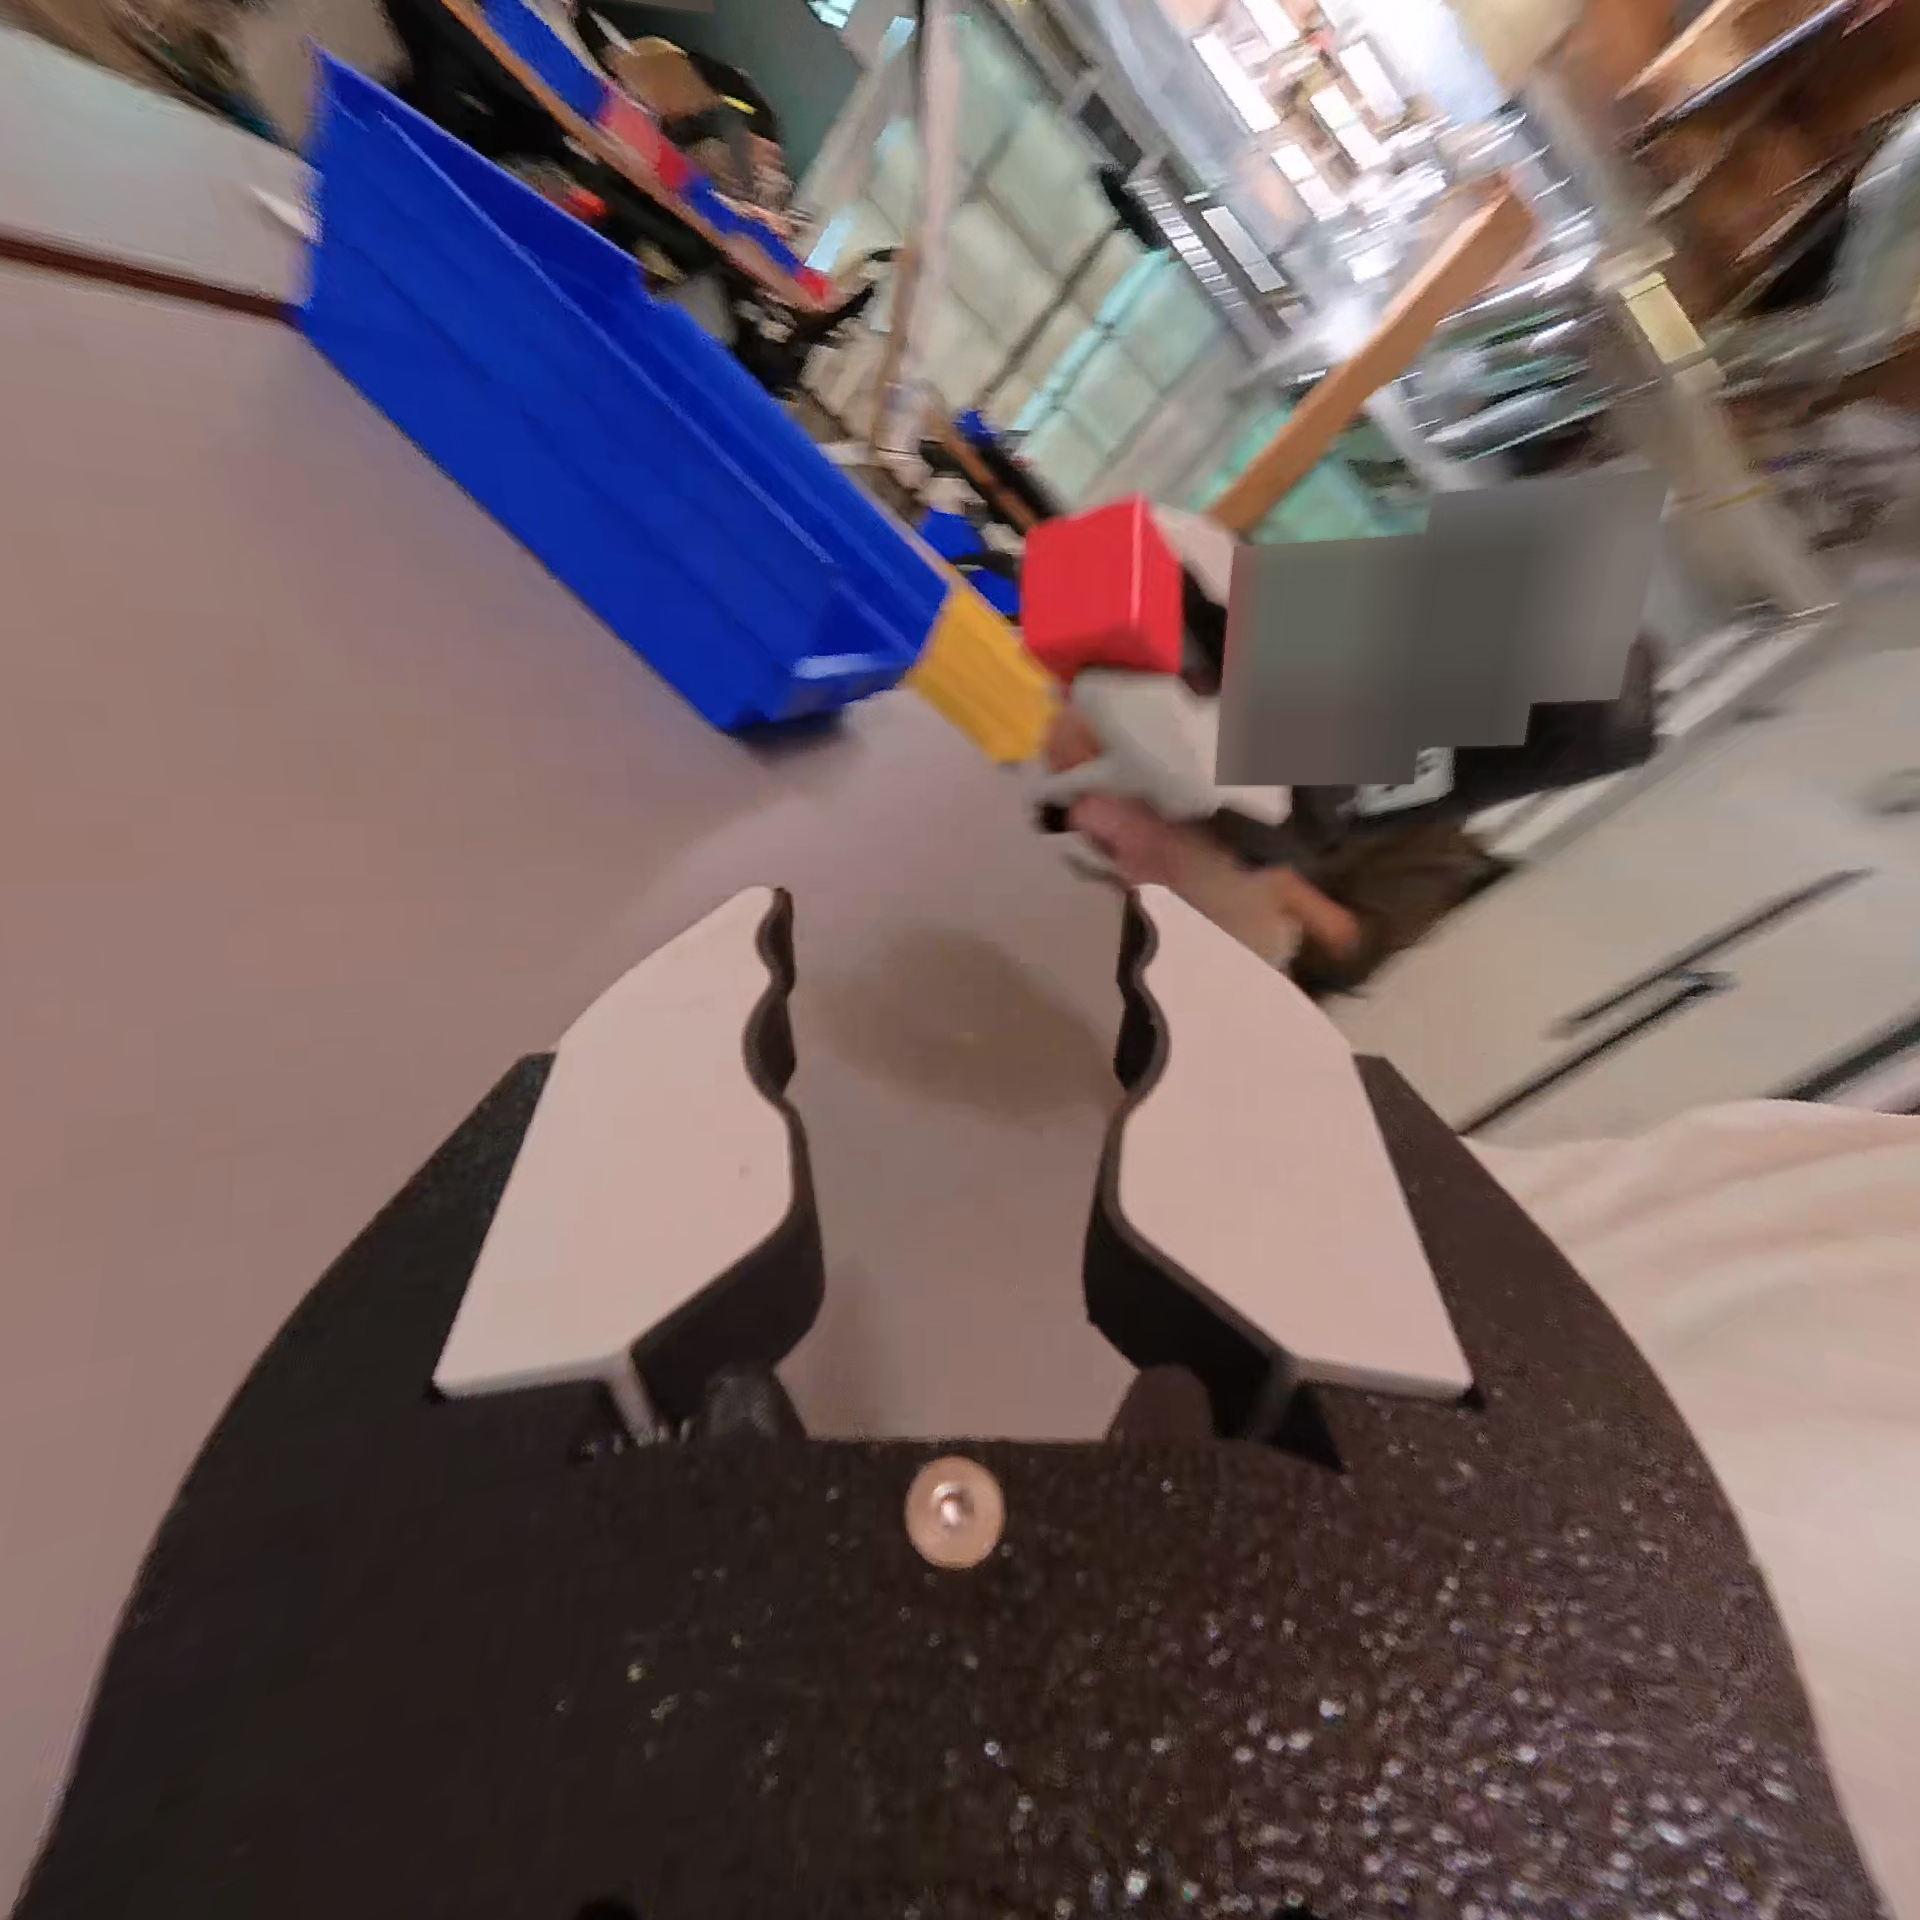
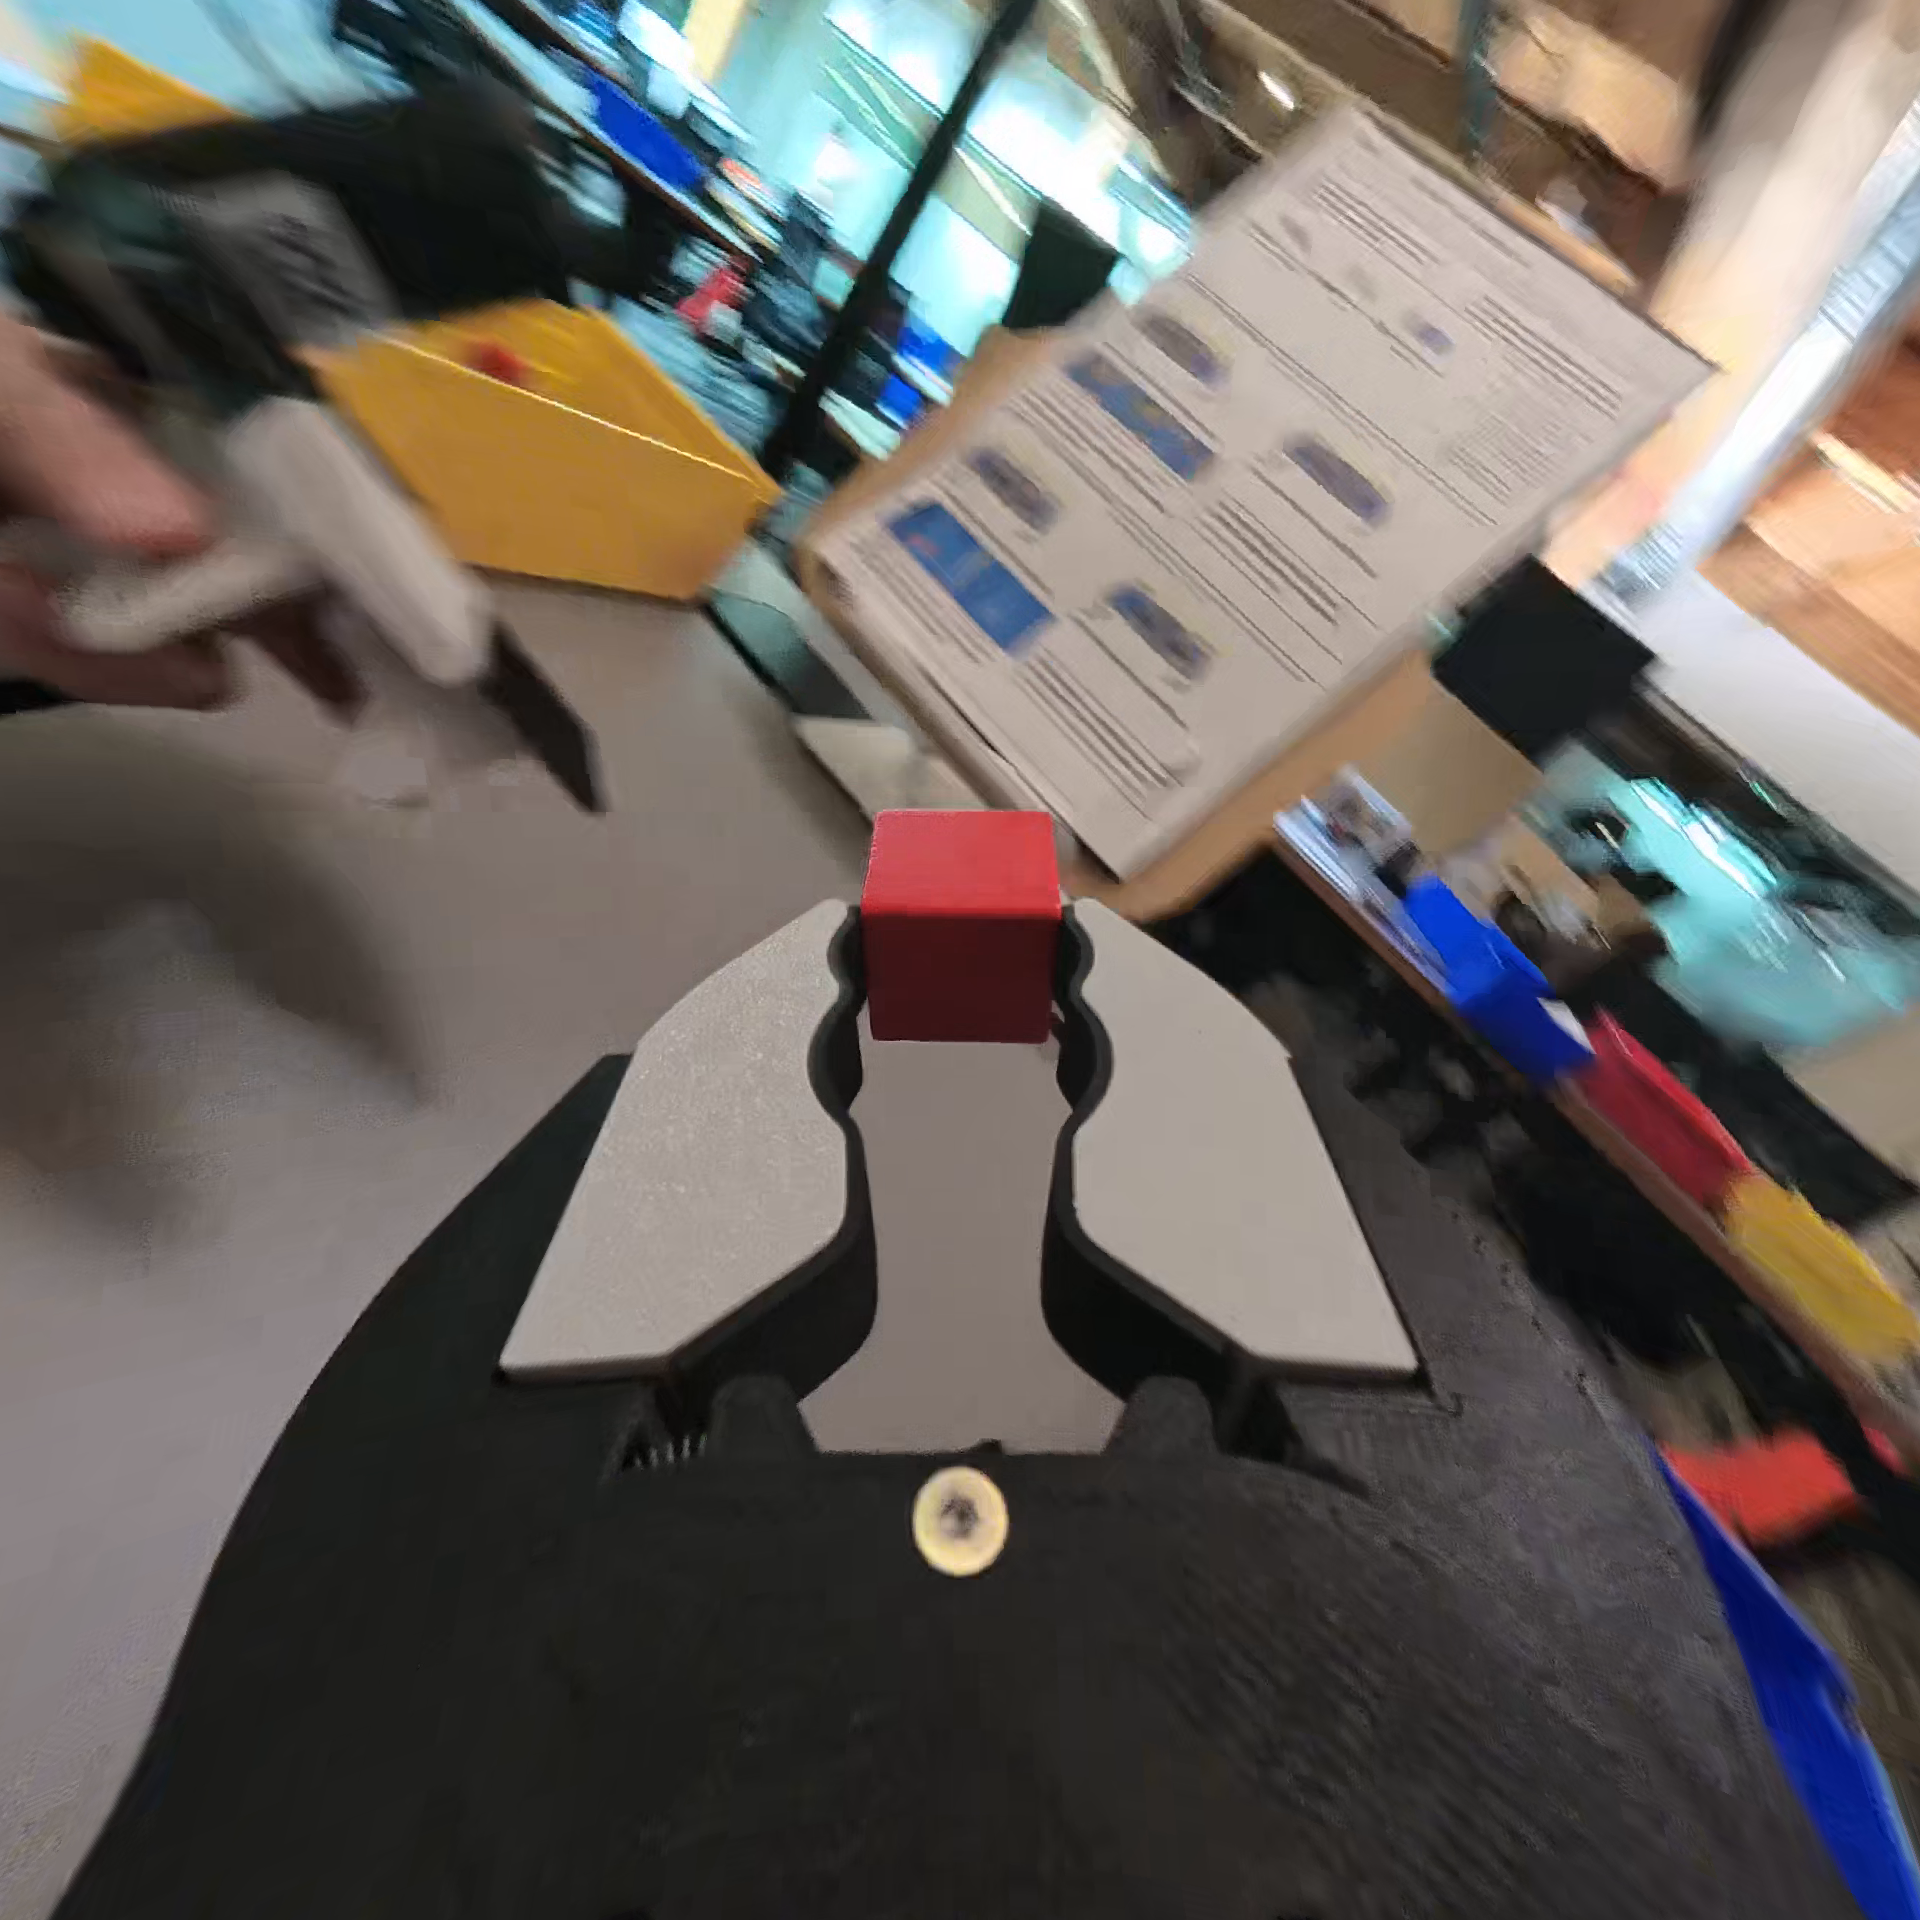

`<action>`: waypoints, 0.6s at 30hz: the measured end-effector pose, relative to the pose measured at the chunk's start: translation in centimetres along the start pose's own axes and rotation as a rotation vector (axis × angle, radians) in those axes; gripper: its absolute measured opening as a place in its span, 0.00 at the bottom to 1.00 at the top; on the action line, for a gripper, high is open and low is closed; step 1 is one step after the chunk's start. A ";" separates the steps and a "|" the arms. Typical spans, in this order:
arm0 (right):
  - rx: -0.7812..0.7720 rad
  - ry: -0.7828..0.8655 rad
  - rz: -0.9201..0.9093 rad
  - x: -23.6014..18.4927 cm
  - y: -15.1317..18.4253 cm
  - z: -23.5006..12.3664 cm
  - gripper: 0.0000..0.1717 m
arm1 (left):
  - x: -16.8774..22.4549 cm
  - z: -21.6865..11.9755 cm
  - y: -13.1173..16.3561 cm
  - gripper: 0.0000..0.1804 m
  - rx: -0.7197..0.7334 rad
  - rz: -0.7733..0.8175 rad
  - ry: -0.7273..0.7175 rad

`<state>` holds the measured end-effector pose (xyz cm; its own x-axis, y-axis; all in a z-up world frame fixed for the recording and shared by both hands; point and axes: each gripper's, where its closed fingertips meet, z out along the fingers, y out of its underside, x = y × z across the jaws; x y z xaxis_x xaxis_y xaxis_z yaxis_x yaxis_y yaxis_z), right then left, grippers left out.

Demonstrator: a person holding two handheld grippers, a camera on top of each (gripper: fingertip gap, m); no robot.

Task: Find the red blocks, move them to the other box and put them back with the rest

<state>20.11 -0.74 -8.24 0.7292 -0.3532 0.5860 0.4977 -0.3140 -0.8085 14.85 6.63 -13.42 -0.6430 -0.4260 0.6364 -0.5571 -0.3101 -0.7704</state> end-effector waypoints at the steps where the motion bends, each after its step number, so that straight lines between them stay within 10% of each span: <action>1: -0.069 0.103 0.055 2.8 1.5 -1.1 0.20 | -0.6 -0.3 -0.3 0.35 0.011 0.064 -0.069; 8: -0.517 0.591 0.422 16.3 15.0 -12.1 0.21 | -1.4 -1.4 -1.7 0.37 0.083 0.193 -0.203; 18: -0.945 0.484 0.437 19.3 26.0 -13.0 0.21 | -3.4 -0.7 0.8 0.34 -0.069 0.252 -0.290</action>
<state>40.96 -27.17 -17.27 0.3941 -0.8325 0.3894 -0.4540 -0.5447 -0.7051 16.23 8.45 -16.17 -0.5944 -0.7075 0.3824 -0.4405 -0.1114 -0.8908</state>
